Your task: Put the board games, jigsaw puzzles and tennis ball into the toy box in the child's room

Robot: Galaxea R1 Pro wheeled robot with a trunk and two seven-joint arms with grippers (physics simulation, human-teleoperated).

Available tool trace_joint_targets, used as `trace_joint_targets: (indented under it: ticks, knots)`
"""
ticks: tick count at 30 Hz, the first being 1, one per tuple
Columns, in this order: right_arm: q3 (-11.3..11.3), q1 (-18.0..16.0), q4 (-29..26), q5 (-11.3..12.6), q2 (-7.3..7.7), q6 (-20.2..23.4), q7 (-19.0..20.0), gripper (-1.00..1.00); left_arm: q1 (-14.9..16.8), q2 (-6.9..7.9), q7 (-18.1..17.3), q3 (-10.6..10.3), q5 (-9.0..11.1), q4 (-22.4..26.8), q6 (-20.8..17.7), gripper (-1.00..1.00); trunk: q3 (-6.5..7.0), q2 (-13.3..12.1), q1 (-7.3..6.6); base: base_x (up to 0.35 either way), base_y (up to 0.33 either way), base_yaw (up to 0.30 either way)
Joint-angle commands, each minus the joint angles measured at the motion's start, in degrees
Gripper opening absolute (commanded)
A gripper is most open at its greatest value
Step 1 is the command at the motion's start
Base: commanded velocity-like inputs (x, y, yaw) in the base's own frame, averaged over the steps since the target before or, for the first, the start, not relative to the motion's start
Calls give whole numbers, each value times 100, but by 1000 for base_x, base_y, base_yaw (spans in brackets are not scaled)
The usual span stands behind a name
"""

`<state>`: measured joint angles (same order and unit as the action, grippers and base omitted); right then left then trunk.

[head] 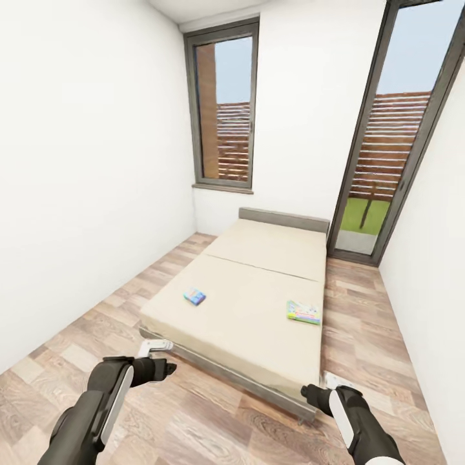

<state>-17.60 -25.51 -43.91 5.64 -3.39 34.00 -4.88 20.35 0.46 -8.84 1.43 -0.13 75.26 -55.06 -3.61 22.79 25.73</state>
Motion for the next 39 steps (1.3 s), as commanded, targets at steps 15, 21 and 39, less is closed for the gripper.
trace_joint_targets:
  ticks: [15,21,39]
  knots:
    - [-232,-30,55,52,-4,18,-40,100,4,0,-30,6,0,7,95,100,-13,13,5,230,161,-277]
    - [-242,-32,64,52,-4,11,-40,100,4,-8,-30,0,-2,7,100,100,-13,13,5,259,184,-277]
    - [-244,-33,67,51,-4,2,-39,100,4,-8,-30,-20,-5,7,101,100,-13,13,5,260,184,-277]
